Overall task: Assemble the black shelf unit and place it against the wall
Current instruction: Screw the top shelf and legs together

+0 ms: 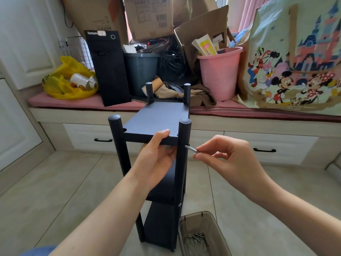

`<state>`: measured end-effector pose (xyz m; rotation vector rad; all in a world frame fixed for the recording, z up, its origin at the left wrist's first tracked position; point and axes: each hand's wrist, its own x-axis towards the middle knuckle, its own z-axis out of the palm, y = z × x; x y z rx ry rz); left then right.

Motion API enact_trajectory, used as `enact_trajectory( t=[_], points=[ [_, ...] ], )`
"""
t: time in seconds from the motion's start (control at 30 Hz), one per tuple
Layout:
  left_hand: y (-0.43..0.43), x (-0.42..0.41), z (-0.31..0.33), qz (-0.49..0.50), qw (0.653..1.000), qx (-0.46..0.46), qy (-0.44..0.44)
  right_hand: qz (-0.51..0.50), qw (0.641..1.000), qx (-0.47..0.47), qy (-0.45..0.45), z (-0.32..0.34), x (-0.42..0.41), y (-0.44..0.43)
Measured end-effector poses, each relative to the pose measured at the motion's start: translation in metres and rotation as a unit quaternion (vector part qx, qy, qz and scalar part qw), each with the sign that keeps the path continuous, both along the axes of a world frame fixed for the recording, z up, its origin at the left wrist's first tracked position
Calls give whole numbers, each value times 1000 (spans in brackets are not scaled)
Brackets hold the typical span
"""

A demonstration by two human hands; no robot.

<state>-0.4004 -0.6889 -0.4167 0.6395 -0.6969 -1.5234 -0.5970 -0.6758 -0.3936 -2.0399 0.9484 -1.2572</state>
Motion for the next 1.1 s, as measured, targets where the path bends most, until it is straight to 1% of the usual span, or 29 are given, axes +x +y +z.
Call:
enact_trajectory(
  t=[0.13, 0.3, 0.47, 0.53, 0.7, 0.83, 1.0, 1.1],
  points=[
    [0, 1, -2, -9, 1000, -10, -2, -10, 1000, 4, -8, 0, -1, -1],
    [0, 0, -1, -14, 1000, -15, -13, -22, 1000, -11, 4, -5, 9, 1],
    [0, 2, -1, -11, 999, -24, -23, -42, 999, 9, -22, -7, 17, -7],
    [0, 3, -1, -10, 999, -28, -27, -46, 999, 5, -17, -7, 21, -8],
    [-1, 6, -5, -13, 999, -33, -2, -58, 998, -6, -8, -8, 26, -7],
    [2, 4, -10, -30, 999, -44, -6, -66, 998, -11, 6, -8, 28, -5],
    [0, 4, -8, -39, 998, -52, -12, -52, 998, 32, -9, -4, 25, -8],
    [0, 3, -9, -36, 998, -49, -22, -48, 998, 27, -5, -3, 24, -8]
  ],
)
